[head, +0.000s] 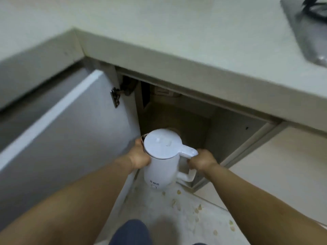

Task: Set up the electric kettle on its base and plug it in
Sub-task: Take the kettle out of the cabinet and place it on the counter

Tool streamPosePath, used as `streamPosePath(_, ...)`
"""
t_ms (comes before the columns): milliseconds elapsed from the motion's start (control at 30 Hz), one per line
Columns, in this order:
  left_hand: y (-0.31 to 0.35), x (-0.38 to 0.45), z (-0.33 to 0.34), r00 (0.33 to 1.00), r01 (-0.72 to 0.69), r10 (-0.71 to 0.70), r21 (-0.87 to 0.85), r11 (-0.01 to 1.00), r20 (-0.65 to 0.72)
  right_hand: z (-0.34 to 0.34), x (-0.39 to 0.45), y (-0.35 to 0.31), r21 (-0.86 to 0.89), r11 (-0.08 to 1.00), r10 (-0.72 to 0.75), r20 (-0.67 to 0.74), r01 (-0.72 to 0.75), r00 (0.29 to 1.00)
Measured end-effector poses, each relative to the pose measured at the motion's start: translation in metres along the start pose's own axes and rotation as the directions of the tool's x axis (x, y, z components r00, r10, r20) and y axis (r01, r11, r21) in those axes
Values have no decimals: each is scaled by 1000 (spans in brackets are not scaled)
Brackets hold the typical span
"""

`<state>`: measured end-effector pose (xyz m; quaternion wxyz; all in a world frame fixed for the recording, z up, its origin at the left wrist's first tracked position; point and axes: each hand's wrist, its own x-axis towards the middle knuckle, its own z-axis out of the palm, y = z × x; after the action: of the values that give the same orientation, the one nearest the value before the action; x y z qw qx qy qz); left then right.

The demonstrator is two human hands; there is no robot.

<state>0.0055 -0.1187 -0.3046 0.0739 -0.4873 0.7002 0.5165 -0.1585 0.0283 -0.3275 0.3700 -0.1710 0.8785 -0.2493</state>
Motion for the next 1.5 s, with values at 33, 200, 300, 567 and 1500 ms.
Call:
streamPosePath(33, 7, -21, -7, 1000, 12, -12, 9, 1000, 3, -9, -18, -9, -29, 999, 15, 40, -14, 999)
streamPosePath(200, 56, -139, -56, 999, 48, -48, 27, 998, -10, -61, -125, -63, -170, 985, 56, 214, -19, 975)
streamPosePath(300, 87, -202, -85, 998, 59, -58, 60, 996, -19, -94, -184, -97, -208, 978, 45, 301, 19, 952)
streamPosePath(567, 178, -321, -159, 997, -41, 42, 20, 999, -70, -201, -304, -187, -246, 939, -143, 352, 239, 925)
streamPosePath(1500, 452, -116, -227, 922, -386, 388, -143, 911, -19, -383, -156, -316, 206, 940, -177, -382, 271, 907)
